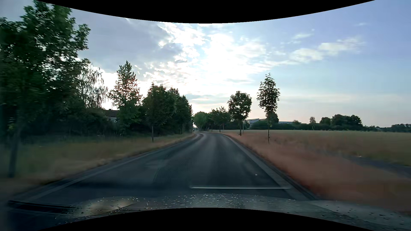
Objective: Follow the waypoints while adhering to traffic rules and regulations
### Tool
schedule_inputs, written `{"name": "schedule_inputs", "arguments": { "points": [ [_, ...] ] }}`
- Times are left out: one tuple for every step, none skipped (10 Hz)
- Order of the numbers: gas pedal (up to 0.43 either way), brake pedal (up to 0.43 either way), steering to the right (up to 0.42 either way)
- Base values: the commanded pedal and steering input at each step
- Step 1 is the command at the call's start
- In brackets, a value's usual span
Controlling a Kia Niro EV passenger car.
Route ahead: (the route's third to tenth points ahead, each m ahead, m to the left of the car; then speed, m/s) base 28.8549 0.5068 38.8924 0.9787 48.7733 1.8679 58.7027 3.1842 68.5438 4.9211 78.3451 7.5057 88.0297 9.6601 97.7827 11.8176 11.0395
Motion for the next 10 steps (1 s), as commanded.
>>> {"name": "schedule_inputs", "arguments": {
  "points": [
    [0.008,0.000,0.005],
    [0.008,0.000,0.005],
    [0.008,0.000,0.004],
    [0.008,0.000,0.003],
    [0.008,0.000,0.002],
    [0.000,0.000,0.002],
    [0.000,0.000,0.001],
    [0.000,0.000,0.000],
    [0.000,0.000,0.000],
    [0.000,0.000,-0.002]
  ]
}}
